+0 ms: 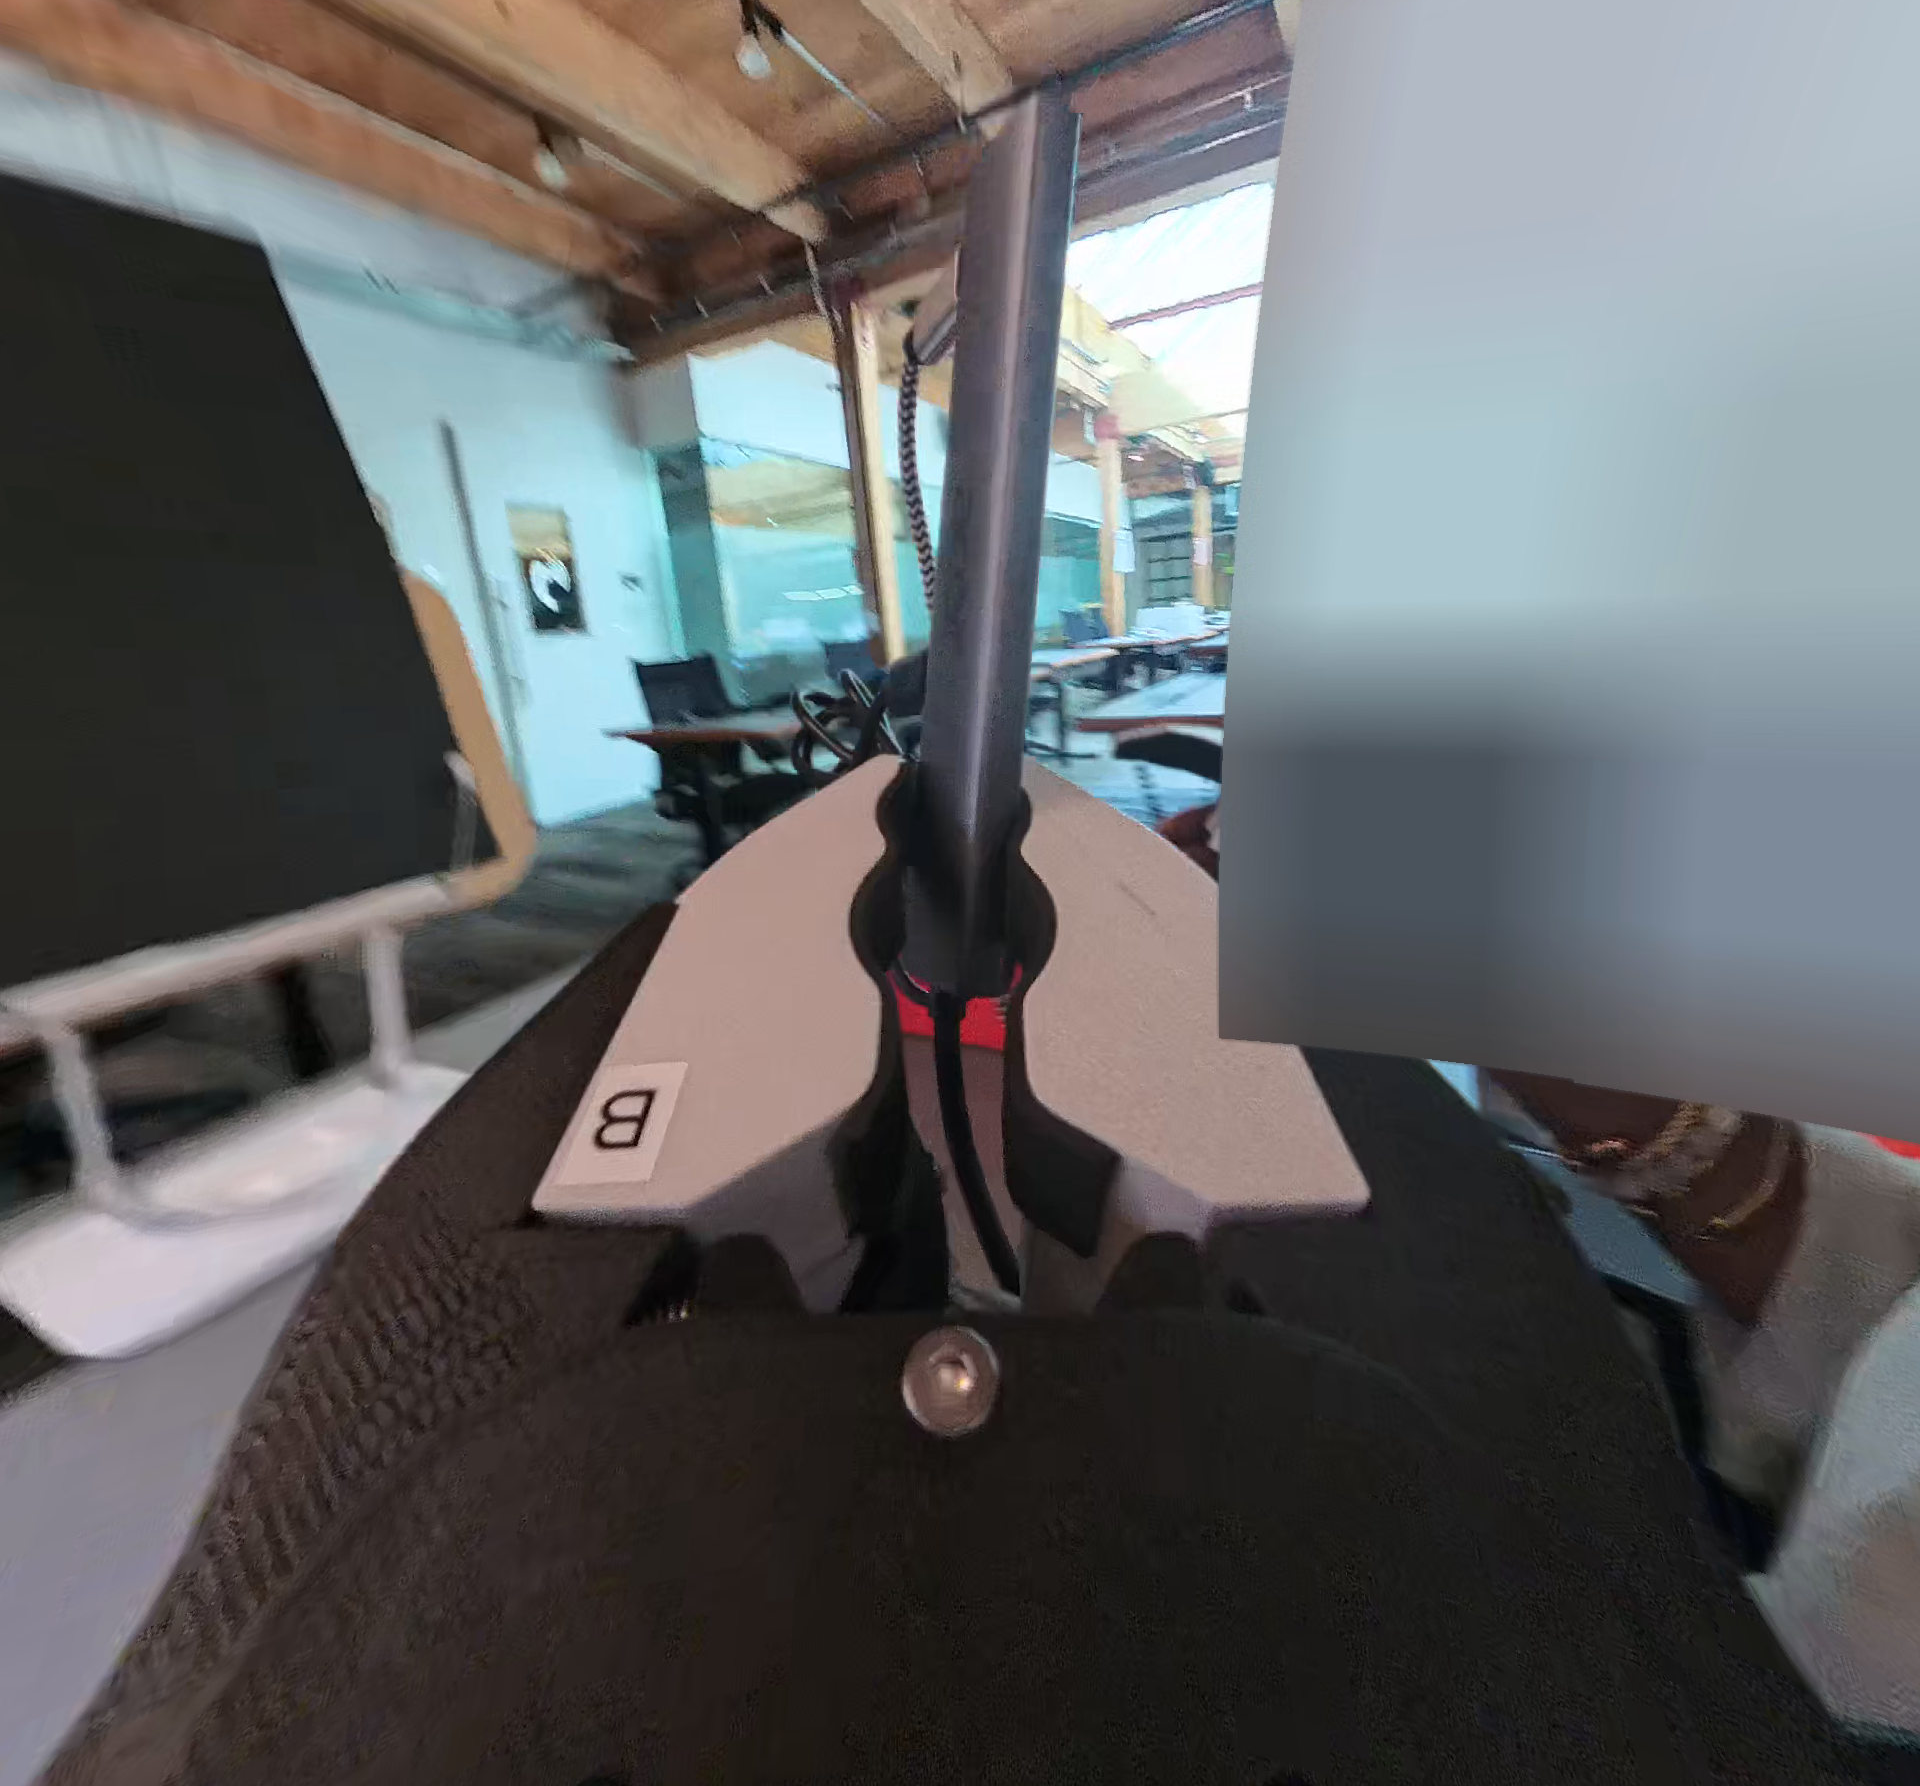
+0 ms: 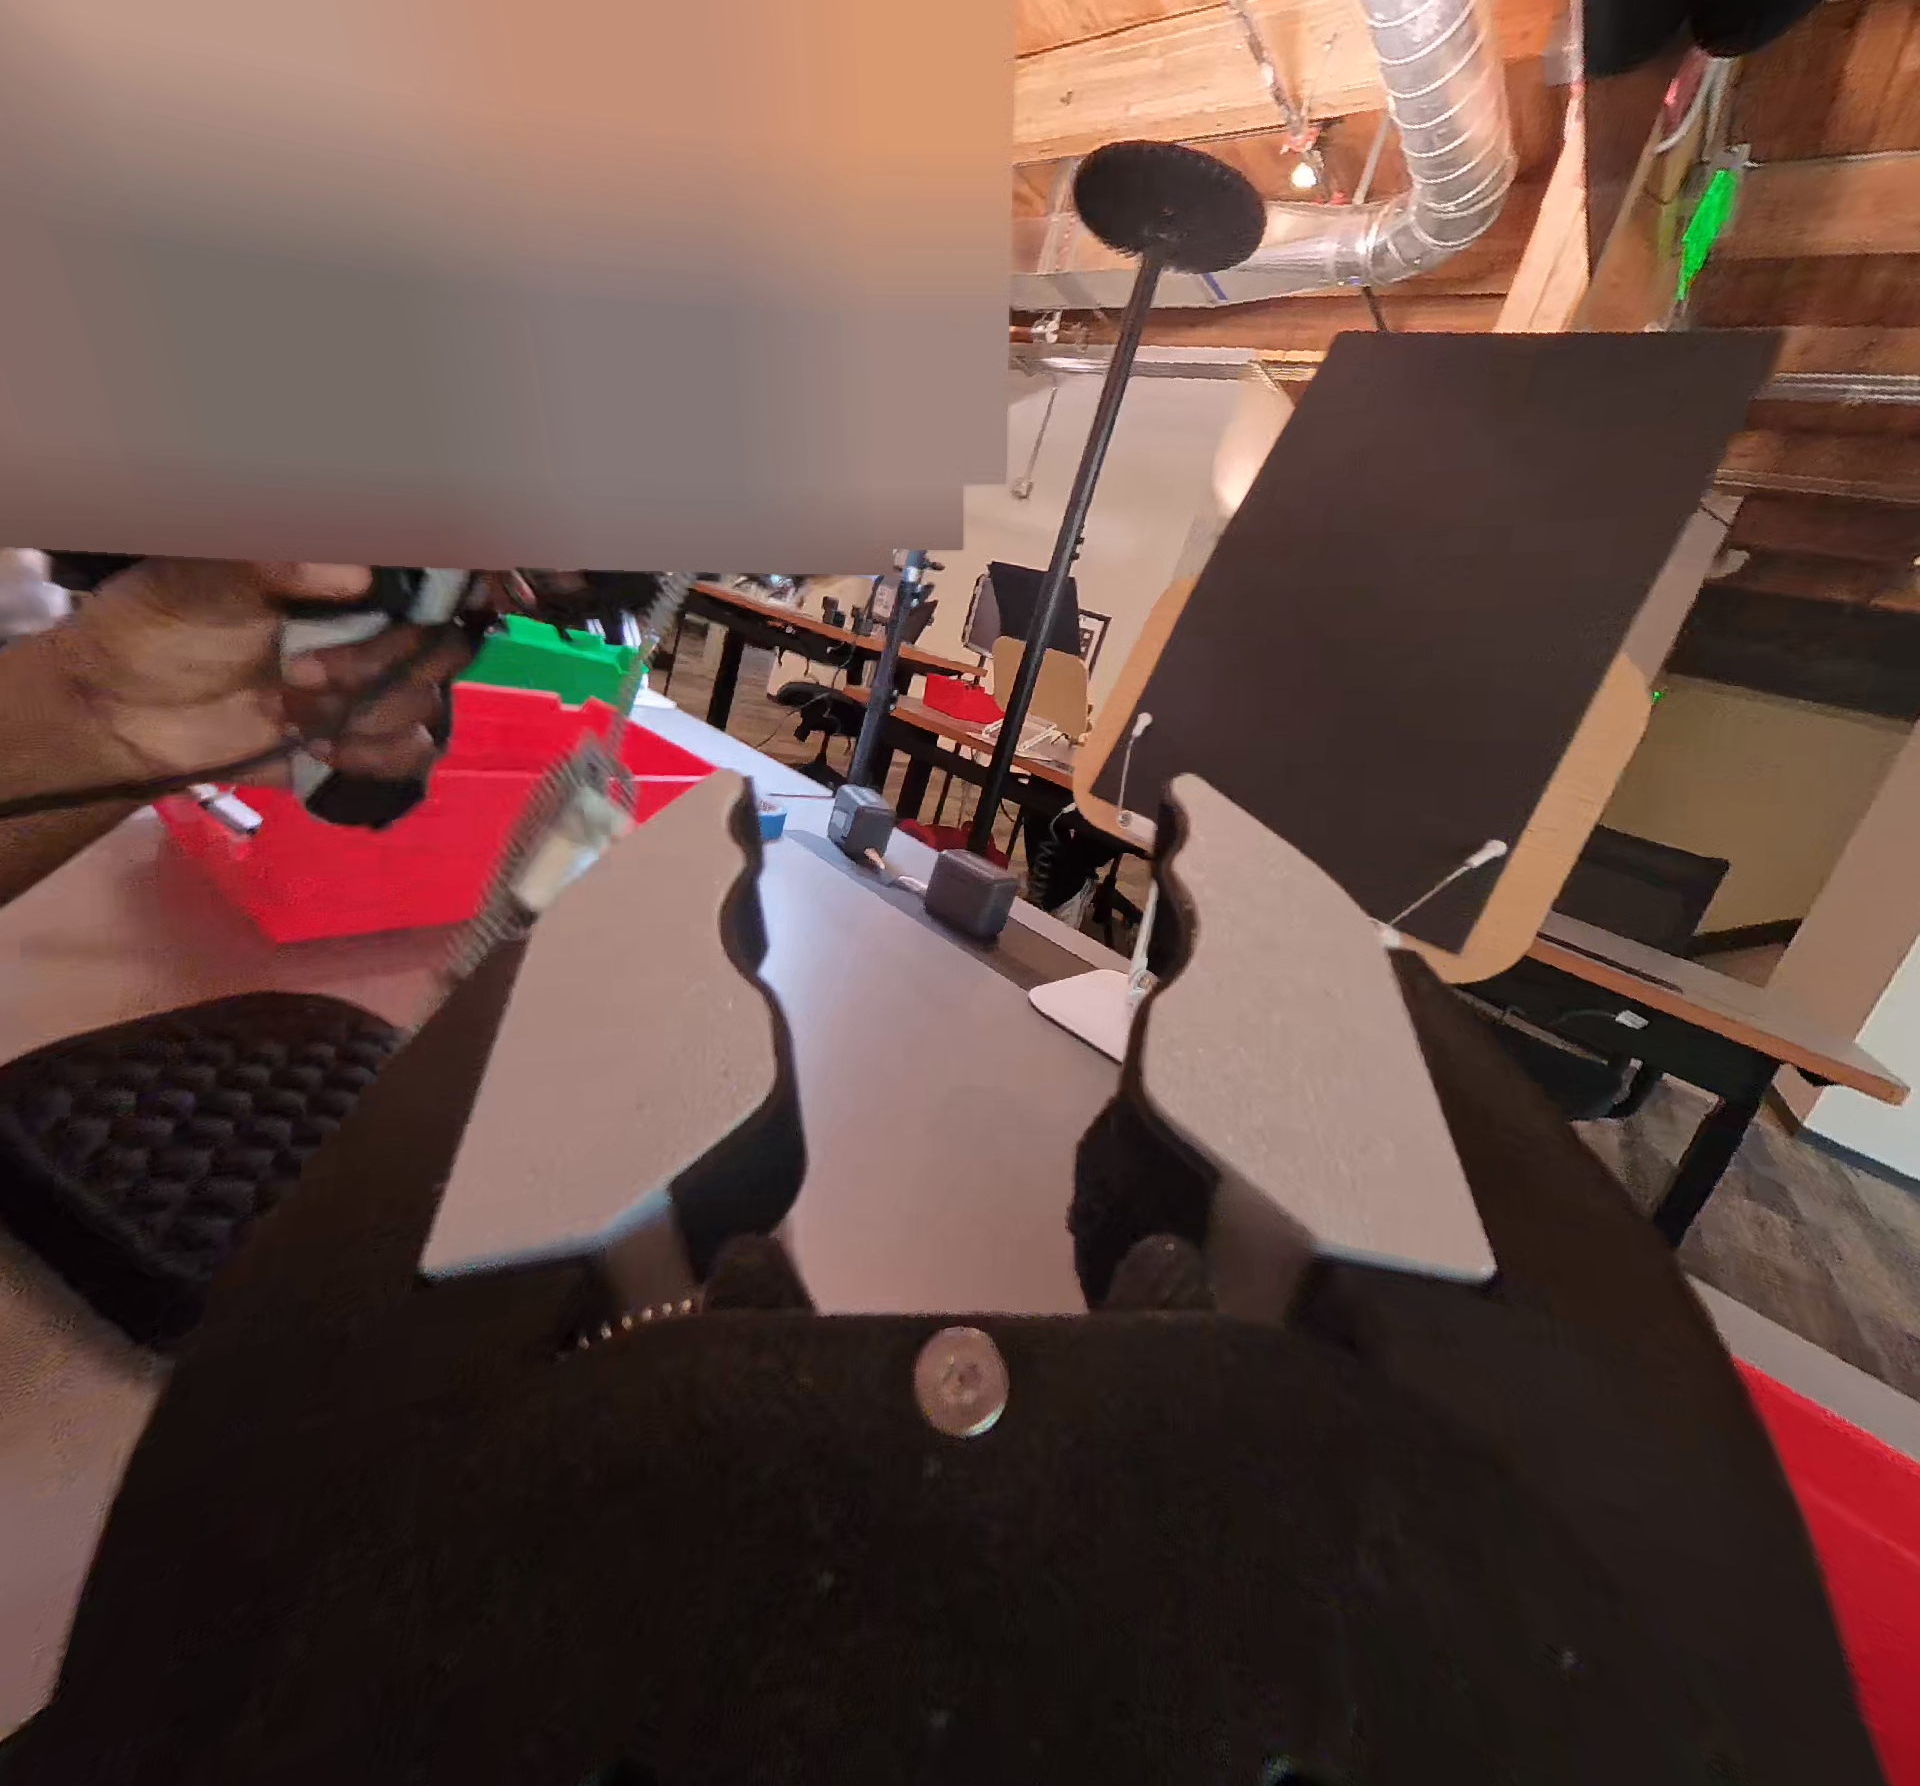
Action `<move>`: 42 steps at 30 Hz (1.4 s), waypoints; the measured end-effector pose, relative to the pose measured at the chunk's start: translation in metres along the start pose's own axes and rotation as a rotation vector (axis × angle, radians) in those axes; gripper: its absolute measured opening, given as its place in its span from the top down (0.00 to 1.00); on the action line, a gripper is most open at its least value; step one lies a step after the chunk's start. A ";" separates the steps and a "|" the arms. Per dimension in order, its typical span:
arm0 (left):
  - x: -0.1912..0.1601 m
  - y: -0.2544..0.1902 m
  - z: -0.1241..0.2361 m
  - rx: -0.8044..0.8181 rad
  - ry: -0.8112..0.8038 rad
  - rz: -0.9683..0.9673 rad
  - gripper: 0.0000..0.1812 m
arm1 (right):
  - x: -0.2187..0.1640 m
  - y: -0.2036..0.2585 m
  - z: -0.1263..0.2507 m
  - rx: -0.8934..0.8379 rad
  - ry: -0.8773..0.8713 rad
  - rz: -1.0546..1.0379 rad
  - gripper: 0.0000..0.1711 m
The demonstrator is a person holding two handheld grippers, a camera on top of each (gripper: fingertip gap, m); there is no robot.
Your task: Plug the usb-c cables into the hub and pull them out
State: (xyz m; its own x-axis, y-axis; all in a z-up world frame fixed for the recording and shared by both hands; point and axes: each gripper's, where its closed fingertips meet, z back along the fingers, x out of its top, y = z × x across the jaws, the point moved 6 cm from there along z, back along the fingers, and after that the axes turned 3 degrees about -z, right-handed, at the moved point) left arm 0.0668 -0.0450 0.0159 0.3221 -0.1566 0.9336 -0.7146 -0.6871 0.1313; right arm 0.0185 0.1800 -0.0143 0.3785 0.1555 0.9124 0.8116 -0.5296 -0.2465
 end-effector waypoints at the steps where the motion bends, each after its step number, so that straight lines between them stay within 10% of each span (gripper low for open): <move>1: -0.015 -0.002 -0.005 -0.031 0.019 0.059 0.92 | -0.002 0.005 -0.003 0.010 0.016 0.021 0.64; 10: -0.078 -0.004 -0.015 -0.179 0.103 0.267 0.92 | -0.017 0.028 -0.043 0.056 0.091 0.157 0.77; 21: -0.108 -0.009 -0.005 -0.333 0.266 0.349 0.92 | -0.017 0.046 -0.082 0.007 0.153 0.847 0.94; 33: -0.091 0.004 -0.016 -0.054 0.420 -0.217 0.84 | -0.054 0.064 -0.086 0.031 0.468 0.887 0.94; 42: -0.102 0.002 -0.014 -0.034 0.281 -0.023 0.95 | -0.073 0.062 -0.086 -0.009 0.413 0.871 0.94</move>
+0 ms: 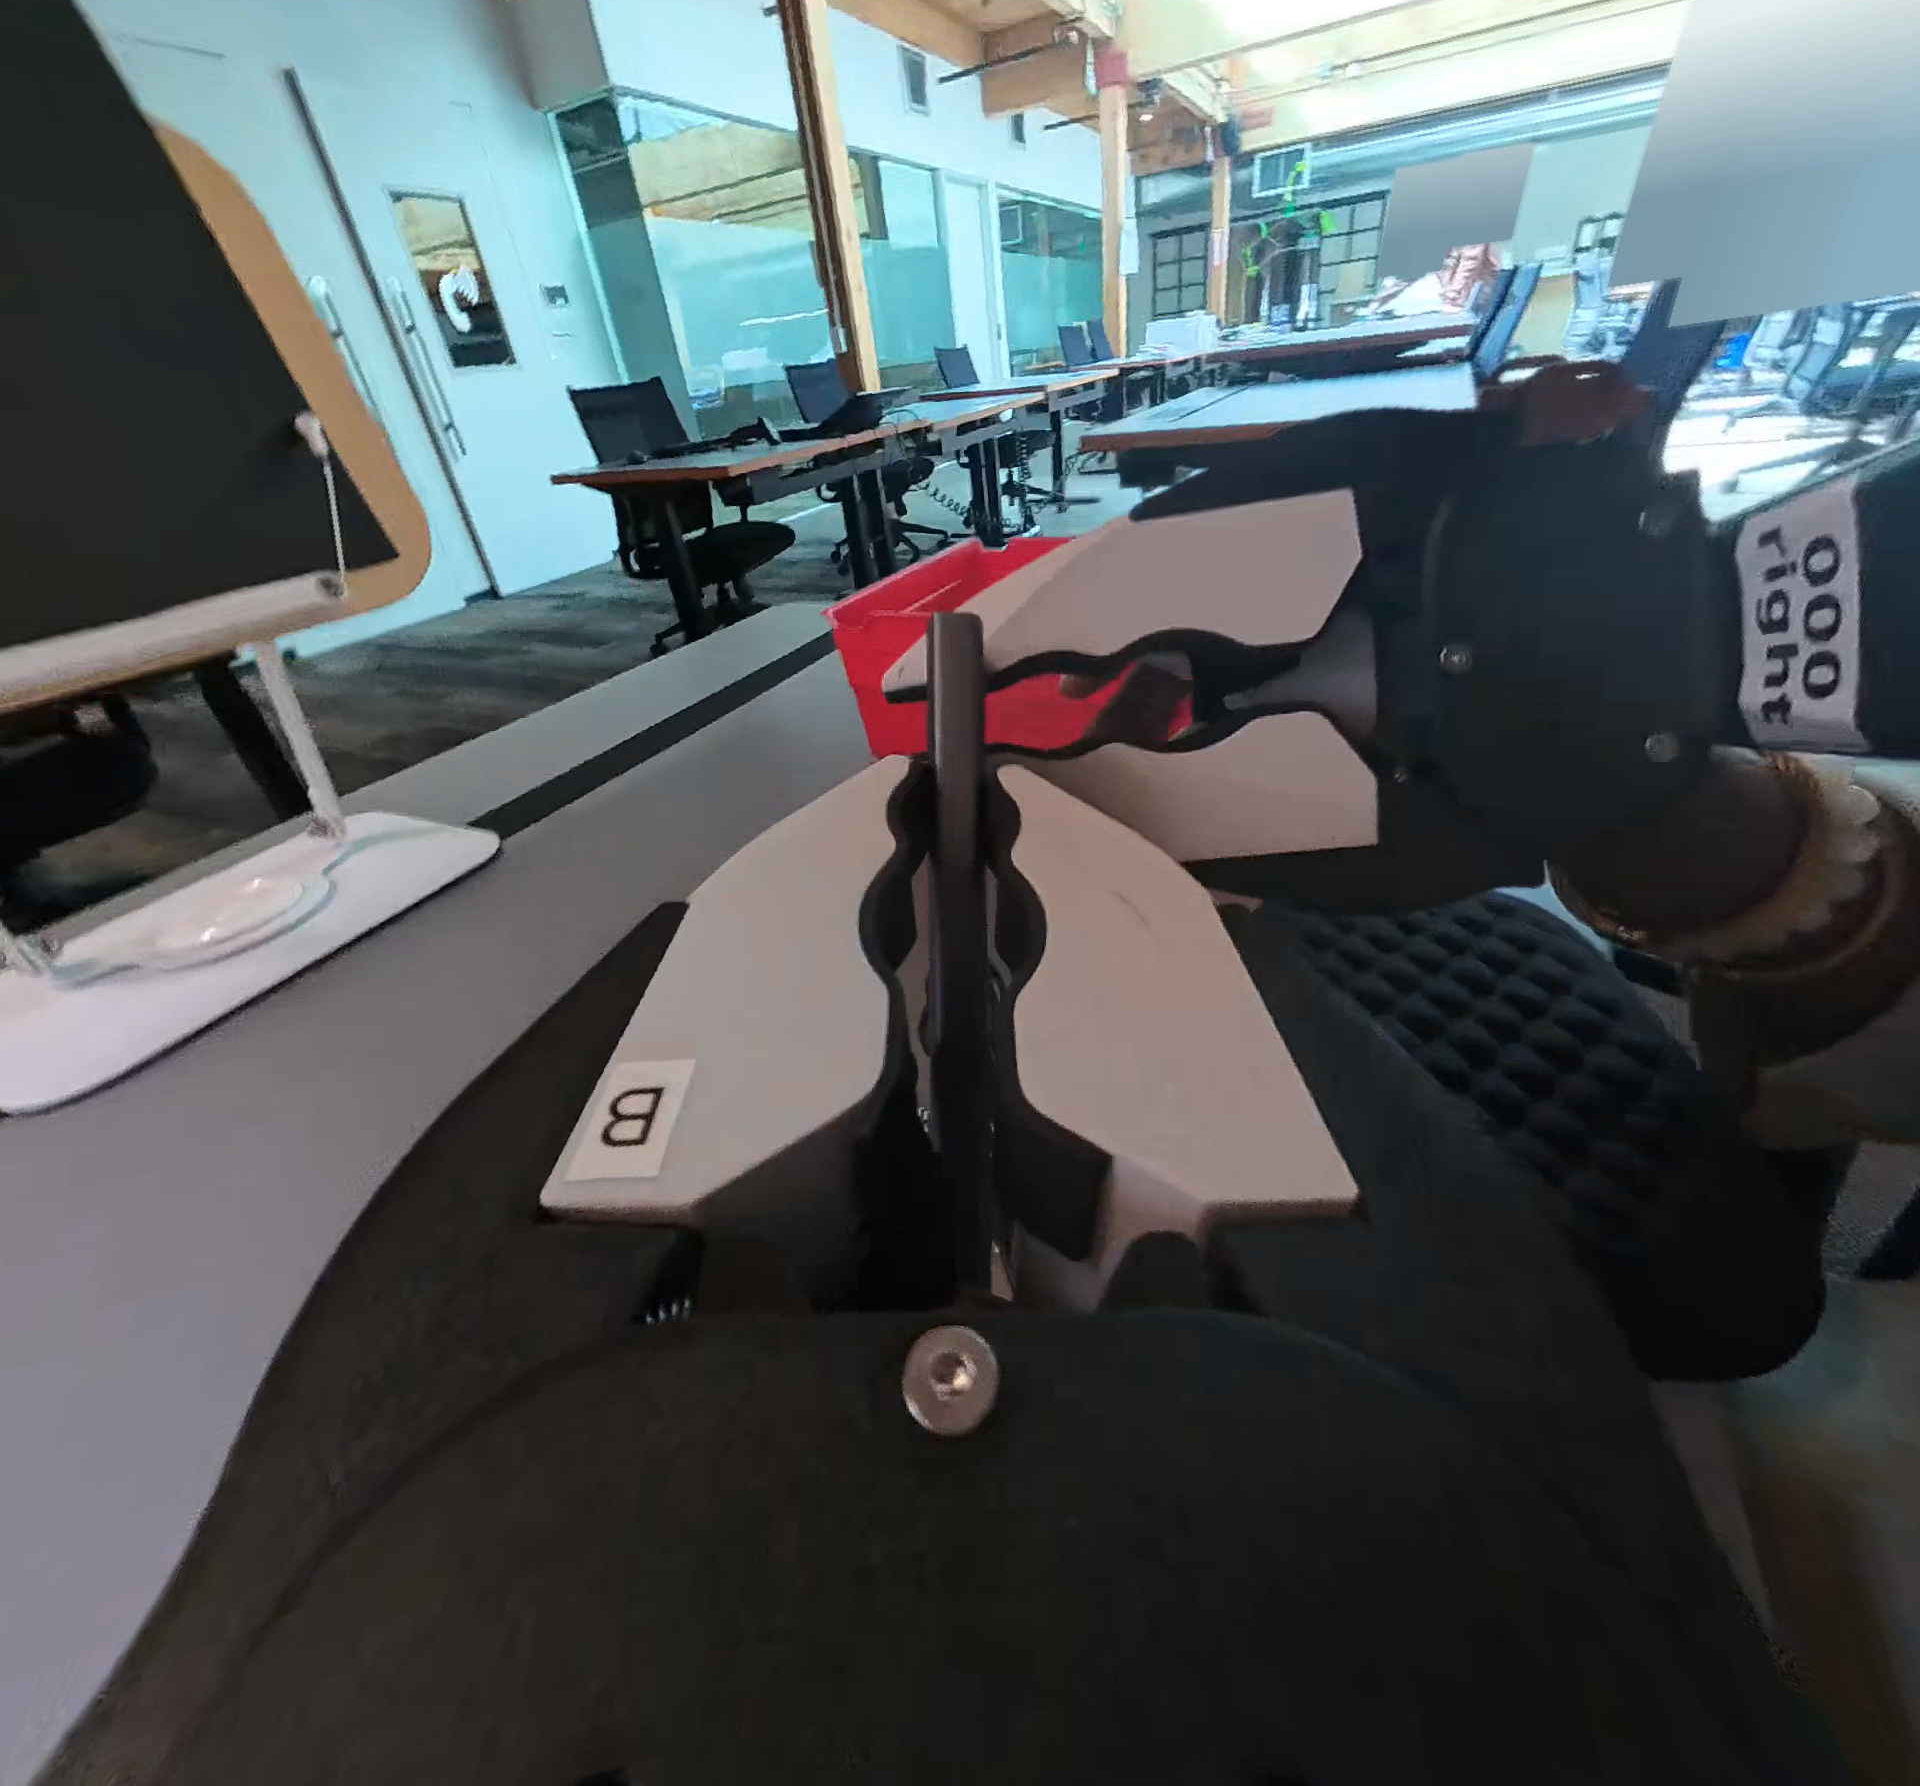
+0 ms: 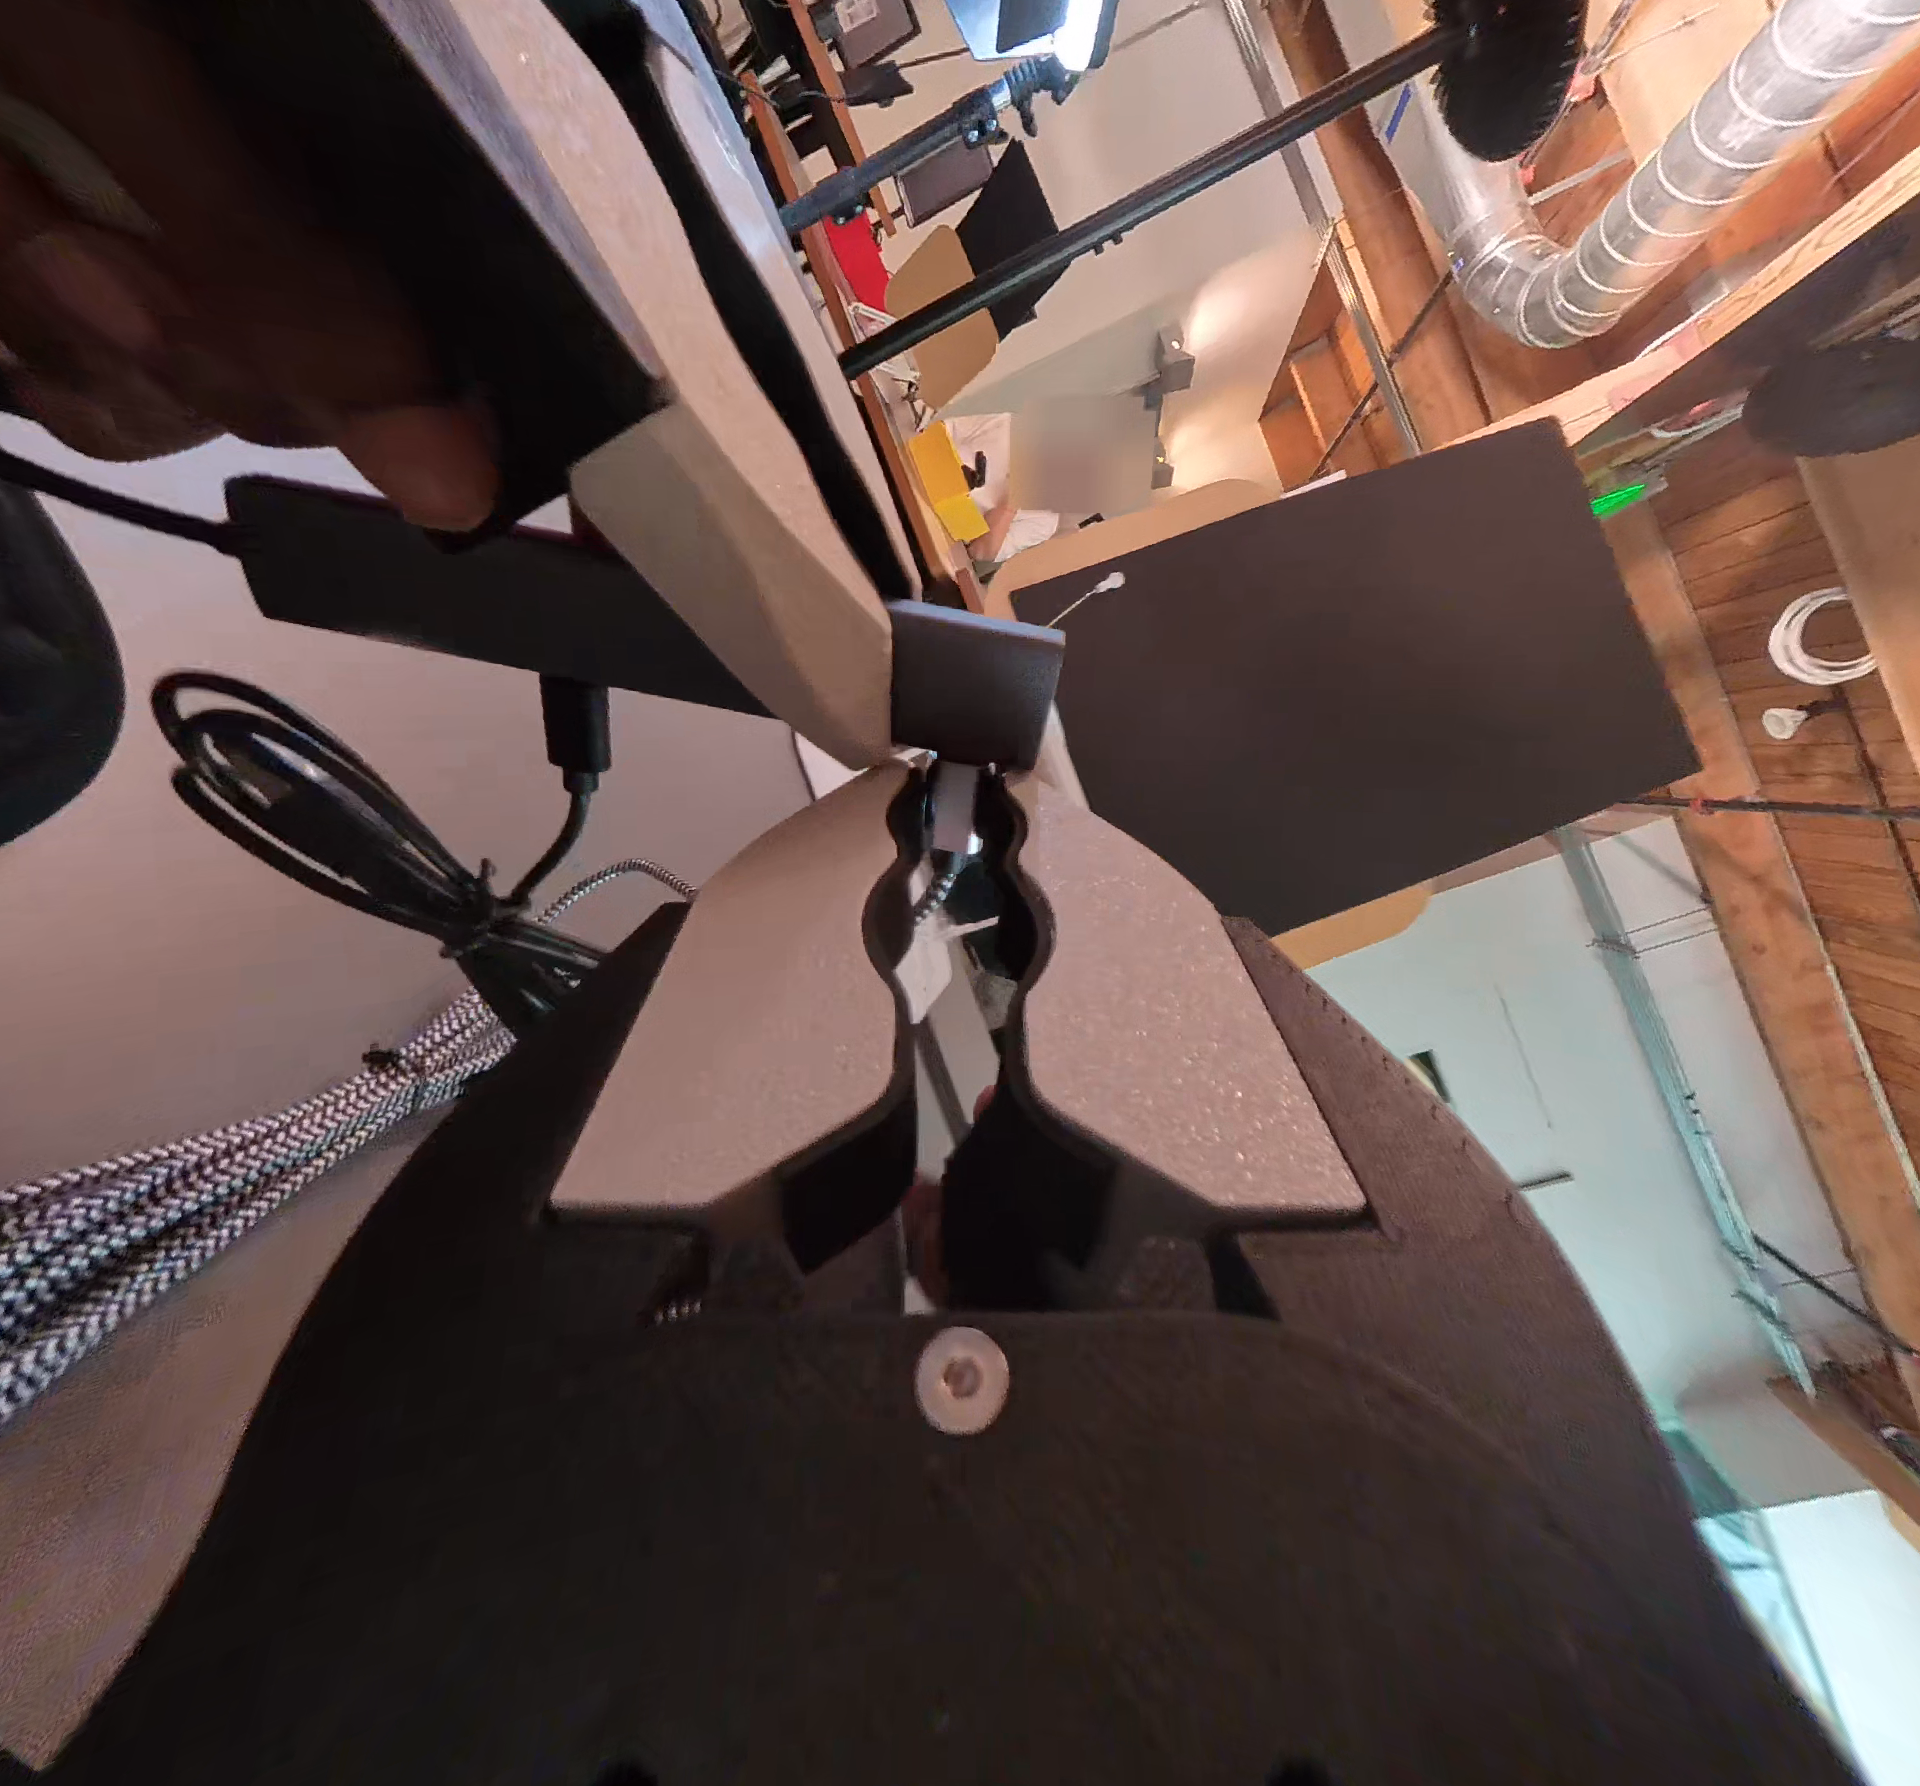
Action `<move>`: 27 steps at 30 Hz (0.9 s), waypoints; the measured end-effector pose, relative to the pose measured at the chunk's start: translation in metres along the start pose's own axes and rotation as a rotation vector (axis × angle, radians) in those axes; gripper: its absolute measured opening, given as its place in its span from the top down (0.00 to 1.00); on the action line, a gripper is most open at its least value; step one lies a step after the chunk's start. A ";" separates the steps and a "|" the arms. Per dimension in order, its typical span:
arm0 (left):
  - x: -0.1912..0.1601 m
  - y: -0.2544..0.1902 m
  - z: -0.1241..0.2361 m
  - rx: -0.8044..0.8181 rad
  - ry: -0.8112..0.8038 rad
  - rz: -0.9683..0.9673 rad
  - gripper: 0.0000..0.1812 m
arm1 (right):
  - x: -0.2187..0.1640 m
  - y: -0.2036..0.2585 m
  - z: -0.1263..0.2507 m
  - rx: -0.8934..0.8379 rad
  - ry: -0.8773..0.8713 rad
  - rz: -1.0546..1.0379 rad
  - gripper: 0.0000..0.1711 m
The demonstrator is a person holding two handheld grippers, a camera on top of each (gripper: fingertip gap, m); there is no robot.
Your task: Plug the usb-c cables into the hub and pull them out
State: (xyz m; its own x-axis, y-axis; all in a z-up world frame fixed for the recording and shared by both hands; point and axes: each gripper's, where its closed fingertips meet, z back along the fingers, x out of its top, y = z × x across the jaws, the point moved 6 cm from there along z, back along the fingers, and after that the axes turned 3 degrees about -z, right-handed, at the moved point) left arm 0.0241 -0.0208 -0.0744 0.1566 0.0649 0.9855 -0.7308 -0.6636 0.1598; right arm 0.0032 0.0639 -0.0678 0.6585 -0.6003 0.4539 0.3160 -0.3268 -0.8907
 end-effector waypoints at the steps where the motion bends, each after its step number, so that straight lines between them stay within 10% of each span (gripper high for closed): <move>1: -0.006 0.001 0.000 0.019 0.018 0.008 0.95 | -0.005 0.006 -0.004 0.008 0.000 -0.014 0.94; 17: -0.028 -0.001 0.011 0.142 0.018 0.040 0.96 | -0.021 0.035 -0.013 0.053 0.069 -0.434 0.93; 20: 0.024 0.022 0.056 0.290 -0.414 0.109 1.00 | -0.081 0.063 -0.010 0.166 0.416 -0.497 0.92; 23: -0.006 0.035 0.045 0.272 -0.202 0.133 1.00 | -0.032 0.008 -0.004 0.021 0.116 -0.588 0.94; 27: -0.001 0.017 0.027 0.153 -0.137 0.027 0.91 | -0.036 0.014 -0.010 0.019 0.128 -0.479 0.94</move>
